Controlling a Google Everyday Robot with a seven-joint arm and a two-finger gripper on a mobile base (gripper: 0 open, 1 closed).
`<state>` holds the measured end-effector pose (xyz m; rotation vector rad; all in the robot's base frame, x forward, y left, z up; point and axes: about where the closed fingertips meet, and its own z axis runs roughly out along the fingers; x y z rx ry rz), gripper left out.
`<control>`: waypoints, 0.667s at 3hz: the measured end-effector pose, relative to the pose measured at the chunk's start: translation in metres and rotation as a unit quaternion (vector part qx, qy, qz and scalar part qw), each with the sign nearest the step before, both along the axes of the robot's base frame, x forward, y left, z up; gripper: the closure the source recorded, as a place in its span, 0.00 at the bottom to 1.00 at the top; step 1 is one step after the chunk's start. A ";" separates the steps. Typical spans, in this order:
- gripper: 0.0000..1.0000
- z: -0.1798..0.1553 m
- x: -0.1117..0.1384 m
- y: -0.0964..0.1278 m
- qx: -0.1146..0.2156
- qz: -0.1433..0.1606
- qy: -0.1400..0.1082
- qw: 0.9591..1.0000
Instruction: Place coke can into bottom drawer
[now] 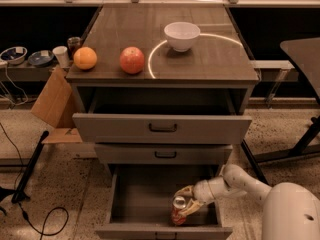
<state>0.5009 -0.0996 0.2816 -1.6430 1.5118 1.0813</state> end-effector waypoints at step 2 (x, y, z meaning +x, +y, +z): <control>1.00 -0.004 0.014 0.003 0.031 -0.062 -0.012 0.998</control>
Offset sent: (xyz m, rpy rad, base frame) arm 0.0288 0.0020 -0.0010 0.0930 -0.0600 -0.2062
